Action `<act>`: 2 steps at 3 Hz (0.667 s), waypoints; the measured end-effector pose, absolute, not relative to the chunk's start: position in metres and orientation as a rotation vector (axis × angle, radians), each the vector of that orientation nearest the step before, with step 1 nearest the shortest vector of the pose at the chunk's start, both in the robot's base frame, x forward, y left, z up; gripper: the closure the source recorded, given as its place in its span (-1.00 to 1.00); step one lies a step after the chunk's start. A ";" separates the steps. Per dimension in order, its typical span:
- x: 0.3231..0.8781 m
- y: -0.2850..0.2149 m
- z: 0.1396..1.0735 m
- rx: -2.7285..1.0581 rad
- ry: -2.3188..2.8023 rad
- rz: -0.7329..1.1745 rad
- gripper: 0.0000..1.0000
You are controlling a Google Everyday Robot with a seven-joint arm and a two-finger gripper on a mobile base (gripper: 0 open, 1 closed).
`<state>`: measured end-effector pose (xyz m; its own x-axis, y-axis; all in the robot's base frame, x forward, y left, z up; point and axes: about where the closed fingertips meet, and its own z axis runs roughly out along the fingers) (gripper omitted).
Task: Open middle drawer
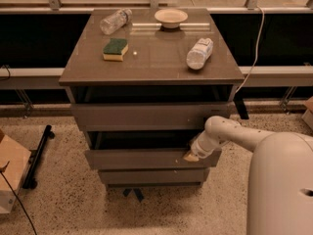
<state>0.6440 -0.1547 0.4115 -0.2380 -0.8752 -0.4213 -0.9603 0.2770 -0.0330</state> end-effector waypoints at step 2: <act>0.644 -0.155 0.415 -1.665 2.196 0.330 0.35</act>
Offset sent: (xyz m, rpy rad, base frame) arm -0.1518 -0.0324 -0.0095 0.0241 0.1731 -0.2143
